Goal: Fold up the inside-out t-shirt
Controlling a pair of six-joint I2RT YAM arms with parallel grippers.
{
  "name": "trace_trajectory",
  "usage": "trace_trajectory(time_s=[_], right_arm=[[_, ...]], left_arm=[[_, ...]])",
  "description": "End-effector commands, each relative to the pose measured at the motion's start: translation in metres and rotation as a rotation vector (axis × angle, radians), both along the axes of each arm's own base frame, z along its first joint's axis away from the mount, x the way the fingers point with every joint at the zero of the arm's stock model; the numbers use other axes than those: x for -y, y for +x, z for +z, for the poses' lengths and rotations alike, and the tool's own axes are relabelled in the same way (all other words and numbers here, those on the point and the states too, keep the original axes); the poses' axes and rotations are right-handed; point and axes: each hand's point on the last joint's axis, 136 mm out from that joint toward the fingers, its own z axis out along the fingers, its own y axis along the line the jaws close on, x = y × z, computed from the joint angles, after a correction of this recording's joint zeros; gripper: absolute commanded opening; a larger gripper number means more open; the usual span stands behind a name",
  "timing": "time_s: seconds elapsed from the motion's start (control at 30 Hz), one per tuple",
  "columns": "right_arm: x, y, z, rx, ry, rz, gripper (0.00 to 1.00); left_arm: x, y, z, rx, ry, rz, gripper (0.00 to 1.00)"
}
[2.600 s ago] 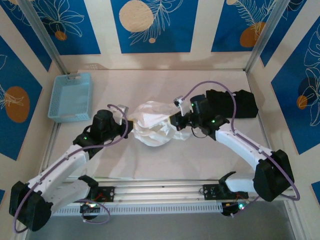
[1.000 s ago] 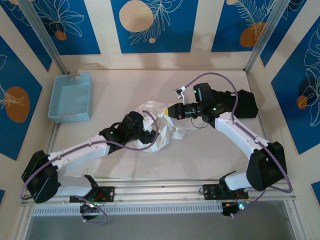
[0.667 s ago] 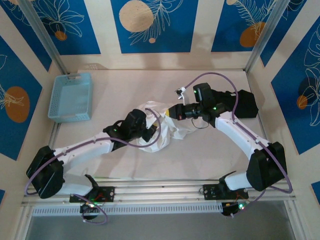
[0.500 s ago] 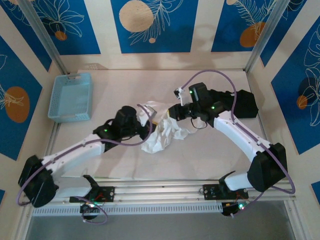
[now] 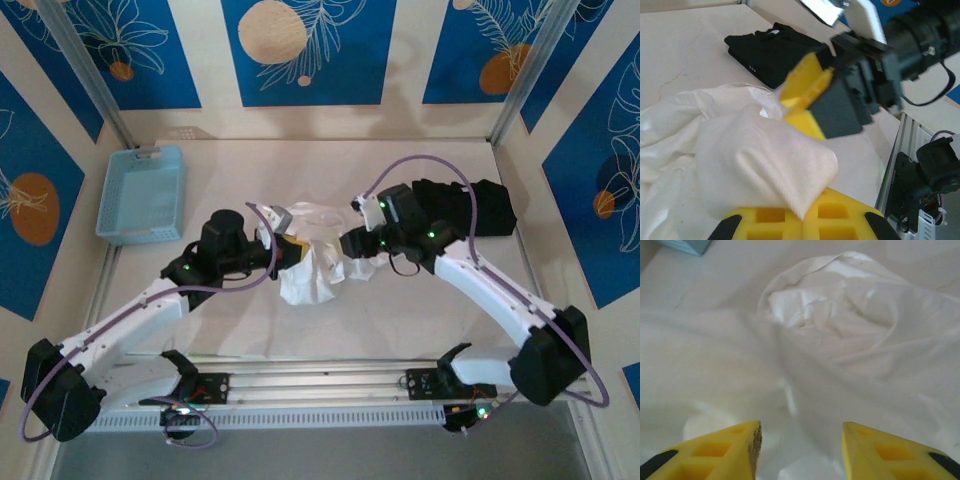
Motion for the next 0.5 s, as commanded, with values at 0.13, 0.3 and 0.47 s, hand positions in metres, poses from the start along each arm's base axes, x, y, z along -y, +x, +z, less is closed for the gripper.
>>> trace_trajectory(time_s=[0.13,0.3,0.47], right_arm=[[-0.029,-0.046,0.003,0.029,0.125,0.158,0.64],[-0.040,-0.024,-0.007,0.080,0.053,0.097,0.55],[-0.035,-0.007,-0.003,0.121,-0.026,0.033,0.13]], left_arm=[[0.001,0.003,0.009,0.001,-0.046,-0.008,0.00],[0.001,0.003,0.009,-0.004,-0.054,-0.008,0.00],[-0.006,0.010,0.004,-0.018,-0.040,0.050,0.00]])
